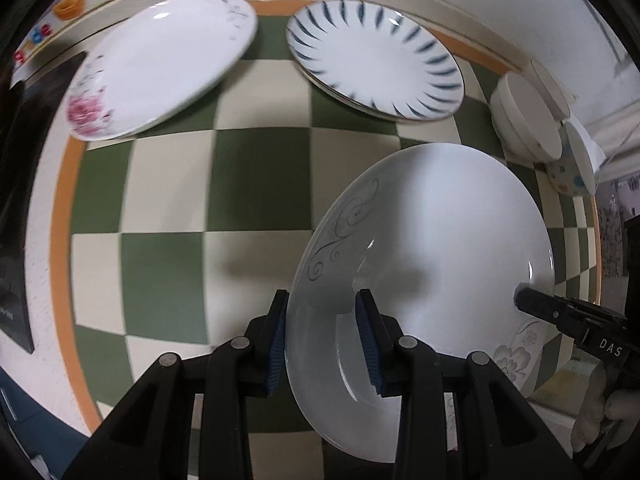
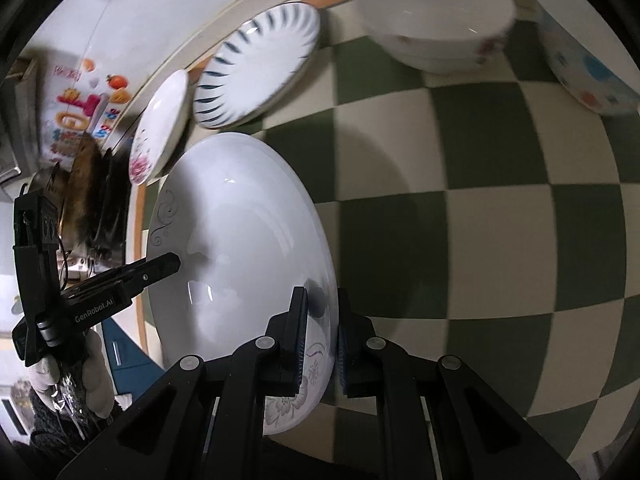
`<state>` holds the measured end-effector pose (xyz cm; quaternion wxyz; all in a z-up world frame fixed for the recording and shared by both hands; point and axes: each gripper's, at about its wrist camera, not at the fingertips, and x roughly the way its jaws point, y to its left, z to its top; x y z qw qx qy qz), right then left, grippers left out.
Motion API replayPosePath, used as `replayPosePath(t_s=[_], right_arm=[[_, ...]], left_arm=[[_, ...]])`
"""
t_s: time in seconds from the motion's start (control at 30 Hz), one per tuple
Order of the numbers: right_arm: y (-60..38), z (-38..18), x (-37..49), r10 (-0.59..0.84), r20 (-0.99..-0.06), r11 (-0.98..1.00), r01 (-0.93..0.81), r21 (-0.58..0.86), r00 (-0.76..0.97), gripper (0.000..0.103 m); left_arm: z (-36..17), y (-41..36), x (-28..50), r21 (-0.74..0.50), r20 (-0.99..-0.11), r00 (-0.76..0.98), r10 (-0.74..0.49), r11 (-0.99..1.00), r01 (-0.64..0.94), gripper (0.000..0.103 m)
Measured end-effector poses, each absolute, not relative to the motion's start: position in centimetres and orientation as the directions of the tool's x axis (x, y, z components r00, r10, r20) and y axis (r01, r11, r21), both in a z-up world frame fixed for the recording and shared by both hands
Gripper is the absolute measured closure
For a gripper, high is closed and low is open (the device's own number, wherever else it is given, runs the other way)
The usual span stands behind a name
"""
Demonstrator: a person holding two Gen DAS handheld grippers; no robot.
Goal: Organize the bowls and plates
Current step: 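Carry the grey-swirl plate with both tools toward the pink-flower plate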
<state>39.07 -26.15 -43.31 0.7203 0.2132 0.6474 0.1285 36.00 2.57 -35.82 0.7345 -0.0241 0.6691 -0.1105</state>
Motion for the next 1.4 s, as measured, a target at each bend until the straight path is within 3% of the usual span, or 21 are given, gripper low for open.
replayPosePath(t_s=[0.33, 0.93, 1.13, 1.23, 1.3, 1.4], right_arm=[[-27.6, -45.8, 39.4, 0.451, -0.886, 0.874, 0.149, 0.462, 0.105, 0.088], [-27.4, -46.4, 41.0, 0.475, -0.879, 0.861, 0.181, 0.475, 0.047, 0.086], [-28.7, -40.4, 41.0, 0.444, -0.883, 0.869, 0.168, 0.466, 0.152, 0.084], [-26.7, -36.2, 42.4, 0.487, -0.849, 0.853, 0.098, 0.513, 0.205, 0.072], [-23.5, -34.2, 44.7, 0.549, -0.808, 0.823, 0.026, 0.567, 0.214, 0.063], [-18.4, -33.8, 49.3, 0.594, -0.781, 0.801, -0.049, 0.597, 0.192, 0.063]], left_arm=[[-38.4, 1.3, 36.9, -0.157, -0.986, 0.035, -0.164, 0.976, 0.150, 0.072], [-37.2, 0.3, 37.2, -0.082, -0.995, 0.041, -0.088, 0.988, 0.129, 0.072], [-30.7, 5.7, 37.8, -0.102, -0.978, 0.183, -0.102, 0.995, 0.010, 0.071], [-28.3, 9.8, 39.7, -0.110, -0.964, 0.251, -0.085, 0.990, -0.087, 0.070], [-29.1, 11.7, 41.4, -0.107, -0.962, 0.265, -0.066, 0.984, -0.145, 0.070], [-31.0, 16.3, 44.3, -0.138, -0.968, 0.239, -0.078, 0.961, -0.242, 0.070]])
